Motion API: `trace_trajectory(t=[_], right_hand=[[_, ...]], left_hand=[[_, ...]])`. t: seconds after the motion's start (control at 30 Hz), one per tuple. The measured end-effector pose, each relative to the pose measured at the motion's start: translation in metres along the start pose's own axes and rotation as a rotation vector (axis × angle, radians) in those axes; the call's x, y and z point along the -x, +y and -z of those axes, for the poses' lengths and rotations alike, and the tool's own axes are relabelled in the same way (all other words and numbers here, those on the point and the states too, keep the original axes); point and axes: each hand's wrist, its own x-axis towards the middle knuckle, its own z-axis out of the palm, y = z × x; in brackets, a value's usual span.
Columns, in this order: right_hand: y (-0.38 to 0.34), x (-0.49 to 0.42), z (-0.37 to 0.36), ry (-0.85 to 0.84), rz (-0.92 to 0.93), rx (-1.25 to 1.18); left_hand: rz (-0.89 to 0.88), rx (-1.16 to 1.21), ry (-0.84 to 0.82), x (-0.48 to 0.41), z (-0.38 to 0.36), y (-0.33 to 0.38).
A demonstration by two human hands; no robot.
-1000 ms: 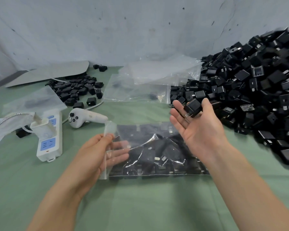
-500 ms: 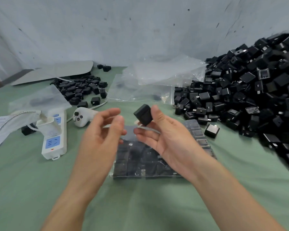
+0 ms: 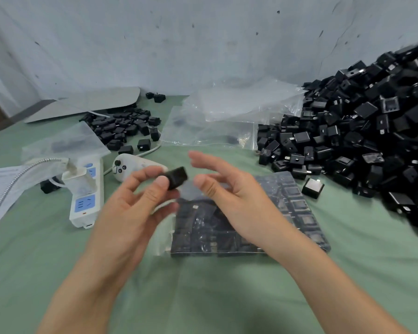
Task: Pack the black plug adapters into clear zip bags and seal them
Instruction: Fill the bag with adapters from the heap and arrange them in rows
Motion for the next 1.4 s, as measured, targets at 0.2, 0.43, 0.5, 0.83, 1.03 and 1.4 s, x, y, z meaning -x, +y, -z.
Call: trace_trajectory(t=[0.2,0.43,0.5,0.83,1.03,1.4], right_hand=[[0.015,-0.001,0.040,0.283,-0.087,0.333],[0.027,0.008,0.056,0.238,-0.250,0.710],[0.029,0.009,0.054,0.180,-0.274,0.753],[0.032,0.010,0.046,0.035,-0.240,0.863],[0.031,0.012,0.035,-0.060,-0.209,0.966],[0.028,0.013,0.028,-0.076,-0.180,1.020]], left_hand=[[0.107,-0.386,0.350,-0.015,0.045,-0.022],[0.166,-0.283,0.114,-0.017,0.029,-0.034],[0.188,-0.296,0.074,-0.018,0.023,-0.036],[0.084,-0.615,0.115,-0.018,0.018,-0.041],[0.072,-0.588,0.112,-0.016,0.010,-0.039],[0.065,-0.540,0.006,-0.019,-0.003,-0.042]])
